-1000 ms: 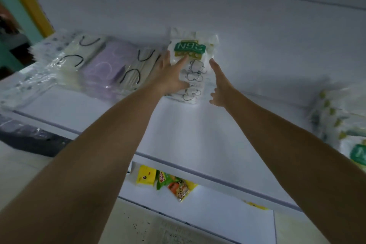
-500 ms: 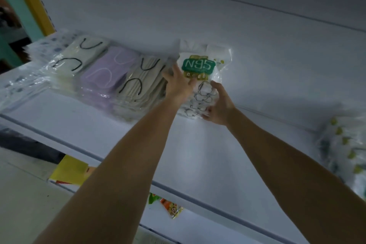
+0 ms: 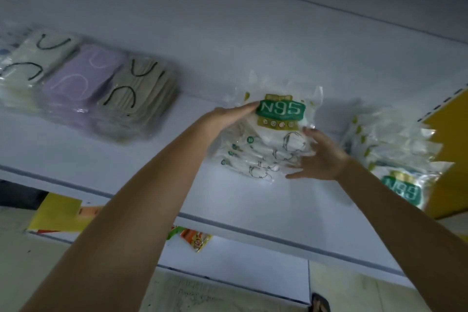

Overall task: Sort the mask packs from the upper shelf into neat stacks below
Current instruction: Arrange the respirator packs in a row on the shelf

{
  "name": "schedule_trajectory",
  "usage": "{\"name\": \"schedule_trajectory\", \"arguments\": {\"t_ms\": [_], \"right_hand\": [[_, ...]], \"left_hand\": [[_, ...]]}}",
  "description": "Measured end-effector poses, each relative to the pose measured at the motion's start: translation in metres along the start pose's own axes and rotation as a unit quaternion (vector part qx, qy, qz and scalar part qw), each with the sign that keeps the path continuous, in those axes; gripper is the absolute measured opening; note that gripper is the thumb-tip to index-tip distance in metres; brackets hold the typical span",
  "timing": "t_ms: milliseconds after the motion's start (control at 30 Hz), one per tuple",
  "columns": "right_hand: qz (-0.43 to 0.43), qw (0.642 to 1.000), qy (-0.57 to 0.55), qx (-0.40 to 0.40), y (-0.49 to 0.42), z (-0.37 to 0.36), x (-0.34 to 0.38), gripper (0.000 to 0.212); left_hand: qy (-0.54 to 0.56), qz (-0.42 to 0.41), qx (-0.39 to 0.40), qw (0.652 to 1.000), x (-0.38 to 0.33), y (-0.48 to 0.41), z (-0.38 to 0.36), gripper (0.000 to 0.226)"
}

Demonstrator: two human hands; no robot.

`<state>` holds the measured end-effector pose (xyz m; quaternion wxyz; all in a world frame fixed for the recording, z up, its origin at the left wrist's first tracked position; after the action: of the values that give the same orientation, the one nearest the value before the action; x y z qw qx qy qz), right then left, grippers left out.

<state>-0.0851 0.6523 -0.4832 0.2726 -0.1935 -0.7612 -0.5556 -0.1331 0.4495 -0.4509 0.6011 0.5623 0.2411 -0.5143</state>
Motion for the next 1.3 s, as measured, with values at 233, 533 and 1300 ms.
{"name": "schedule_trajectory", "arguments": {"t_ms": [233,533,1300], "right_hand": [[0.022,0.997,0.018,0.068,0.005,-0.046,-0.007,0.099],[0.188,0.95,0.101,-0.227,0.082,0.051,0.03,0.013],[0.202,0.94,-0.133,-0.241,0.023,0.091,-0.02,0.019]], "left_hand": [[0.174,0.02,0.063,0.983,0.045,0.012,-0.035,0.111],[0.176,-0.244,0.123,0.946,-0.05,-0.006,-0.09,0.084],[0.318,-0.208,-0.14,0.914,-0.025,-0.106,-0.11,0.058]]}}
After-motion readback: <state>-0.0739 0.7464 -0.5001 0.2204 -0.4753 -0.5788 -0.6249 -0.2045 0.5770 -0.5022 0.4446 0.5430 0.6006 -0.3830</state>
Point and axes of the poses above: each hand's wrist, its own y-axis away from the middle knuckle, its own z-axis out of the back of the hand, x = y × z, the point moved 9 cm from there along -y, towards the middle knuckle, and after that the axes turned 8 degrees about -z, right-handed, at the moved point
